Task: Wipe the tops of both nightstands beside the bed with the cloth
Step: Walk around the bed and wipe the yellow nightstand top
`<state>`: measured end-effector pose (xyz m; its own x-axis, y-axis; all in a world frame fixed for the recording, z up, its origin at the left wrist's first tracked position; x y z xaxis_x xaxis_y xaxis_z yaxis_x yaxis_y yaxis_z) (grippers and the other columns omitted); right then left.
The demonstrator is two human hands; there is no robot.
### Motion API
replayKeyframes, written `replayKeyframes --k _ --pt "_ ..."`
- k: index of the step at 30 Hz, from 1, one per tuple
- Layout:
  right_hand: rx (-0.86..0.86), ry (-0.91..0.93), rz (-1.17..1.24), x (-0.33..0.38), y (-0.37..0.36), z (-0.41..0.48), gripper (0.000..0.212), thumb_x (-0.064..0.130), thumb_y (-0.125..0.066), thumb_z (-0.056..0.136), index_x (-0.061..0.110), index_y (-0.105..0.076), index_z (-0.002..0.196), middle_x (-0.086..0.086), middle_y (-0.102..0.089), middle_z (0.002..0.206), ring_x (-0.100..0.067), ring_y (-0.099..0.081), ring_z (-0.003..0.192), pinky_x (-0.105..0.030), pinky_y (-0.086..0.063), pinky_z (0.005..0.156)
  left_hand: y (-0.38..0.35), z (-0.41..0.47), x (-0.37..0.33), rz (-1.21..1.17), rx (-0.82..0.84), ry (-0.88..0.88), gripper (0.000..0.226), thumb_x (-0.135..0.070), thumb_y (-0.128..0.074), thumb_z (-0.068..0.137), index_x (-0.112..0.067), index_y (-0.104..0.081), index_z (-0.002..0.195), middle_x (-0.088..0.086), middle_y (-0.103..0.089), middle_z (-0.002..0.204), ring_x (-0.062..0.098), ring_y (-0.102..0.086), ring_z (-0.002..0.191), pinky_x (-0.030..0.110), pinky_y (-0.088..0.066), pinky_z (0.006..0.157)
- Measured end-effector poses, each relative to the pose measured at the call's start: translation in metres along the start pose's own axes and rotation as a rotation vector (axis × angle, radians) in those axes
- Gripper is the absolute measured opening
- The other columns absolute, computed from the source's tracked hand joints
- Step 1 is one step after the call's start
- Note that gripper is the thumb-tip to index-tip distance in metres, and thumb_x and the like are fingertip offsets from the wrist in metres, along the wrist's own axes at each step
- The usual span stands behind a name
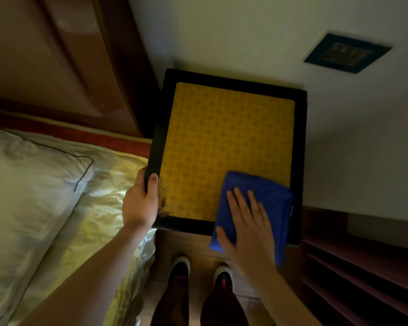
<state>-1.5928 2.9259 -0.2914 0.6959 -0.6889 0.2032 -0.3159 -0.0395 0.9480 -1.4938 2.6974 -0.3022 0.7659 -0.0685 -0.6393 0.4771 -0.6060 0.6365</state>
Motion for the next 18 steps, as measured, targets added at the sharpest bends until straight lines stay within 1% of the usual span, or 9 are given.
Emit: replayKeyframes --k 2,4,8,10,12,13,15,17,18 --pt "0.028 0.042 -0.012 -0.001 -0.004 -0.001 0.079 0.061 -0.039 0.090 0.025 -0.016 0.156 0.008 -0.013 0.163 -0.018 -0.010 0.151 -0.041 -0.016 0.119 0.000 0.000 -0.001 0.003 0.008 -0.001 0.030 -0.041 -0.032 0.101 -0.026 -0.050 0.119 0.003 -0.057 0.056 0.026 -0.059 0.050 0.036 -0.045 0.046" --pt "0.016 0.090 -0.012 -0.004 0.004 0.034 0.077 0.061 -0.041 0.089 0.027 -0.019 0.155 0.009 -0.018 0.162 -0.018 -0.013 0.150 -0.041 -0.016 0.120 -0.001 0.001 0.001 0.004 -0.003 0.004 0.029 -0.040 -0.032 0.101 -0.026 -0.050 0.119 0.003 -0.057 0.054 0.024 -0.059 0.048 0.032 -0.042 0.044" --pt "-0.090 0.130 0.047 0.002 0.029 0.163 0.076 0.061 -0.040 0.090 0.025 -0.020 0.155 0.004 -0.025 0.161 -0.024 -0.020 0.148 -0.040 -0.015 0.119 -0.003 0.004 0.004 0.005 -0.011 -0.011 0.026 -0.040 -0.032 0.100 -0.030 -0.050 0.117 0.000 -0.055 0.053 0.023 -0.058 0.046 0.034 -0.043 0.043" --pt "-0.128 0.097 0.067 0.005 0.043 0.227 0.077 0.060 -0.038 0.090 0.022 -0.020 0.155 0.001 -0.025 0.161 -0.026 -0.019 0.149 -0.040 -0.015 0.119 -0.003 0.005 0.005 -0.010 -0.010 -0.013 0.025 -0.041 -0.032 0.100 -0.032 -0.050 0.115 -0.001 -0.055 0.053 0.021 -0.057 0.046 0.035 -0.043 0.043" --pt "-0.128 0.064 0.073 0.006 0.053 0.267 0.078 0.060 -0.034 0.090 0.022 -0.017 0.155 0.000 -0.022 0.162 -0.026 -0.016 0.149 -0.040 -0.012 0.120 -0.003 0.003 0.006 -0.020 -0.004 -0.015 0.024 -0.042 -0.032 0.100 -0.033 -0.050 0.114 -0.001 -0.055 0.053 0.016 -0.056 0.044 0.035 -0.044 0.044" --pt "-0.128 0.058 0.079 0.009 0.054 0.270 0.077 0.060 -0.033 0.091 0.022 -0.016 0.156 0.001 -0.021 0.163 -0.025 -0.015 0.150 -0.039 -0.011 0.120 -0.003 0.003 0.006 -0.027 0.000 -0.017 0.024 -0.042 -0.032 0.100 -0.034 -0.051 0.113 -0.002 -0.055 0.053 0.015 -0.056 0.044 0.036 -0.045 0.044" --pt "-0.140 0.079 0.092 0.018 0.049 0.242 0.073 0.055 -0.033 0.094 0.021 -0.017 0.156 0.001 -0.019 0.163 -0.025 -0.014 0.150 -0.039 -0.012 0.121 -0.002 0.003 0.006 -0.053 0.005 -0.005 0.024 -0.042 -0.033 0.100 -0.033 -0.051 0.111 -0.003 -0.052 0.052 0.013 -0.053 0.043 0.034 -0.041 0.043" --pt "-0.114 0.119 0.083 0.029 0.037 0.179 0.070 0.050 -0.035 0.094 0.021 -0.018 0.155 0.001 -0.020 0.163 -0.025 -0.015 0.150 -0.040 -0.015 0.121 0.000 0.002 0.006 -0.085 0.015 0.021 0.024 -0.043 -0.033 0.099 -0.034 -0.052 0.111 -0.002 -0.053 0.054 0.012 -0.052 0.045 0.032 -0.037 0.046" --pt "-0.068 0.135 0.066 0.035 0.028 0.139 0.071 0.048 -0.036 0.093 0.021 -0.017 0.155 0.001 -0.019 0.163 -0.024 -0.014 0.150 -0.040 -0.016 0.121 0.001 0.001 0.005 -0.106 0.028 0.033 0.025 -0.044 -0.033 0.099 -0.035 -0.053 0.112 0.000 -0.057 0.058 0.015 -0.056 0.051 0.036 -0.040 0.048"
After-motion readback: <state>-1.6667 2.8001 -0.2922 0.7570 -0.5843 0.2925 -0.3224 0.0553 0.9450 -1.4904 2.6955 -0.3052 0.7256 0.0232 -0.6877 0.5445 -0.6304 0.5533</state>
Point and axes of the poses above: each hand's wrist, its own z-axis towards the middle knuckle, its own y-axis out of the back of the hand, x = y × z, the point moved 2 cm from there along z, towards the middle knuckle
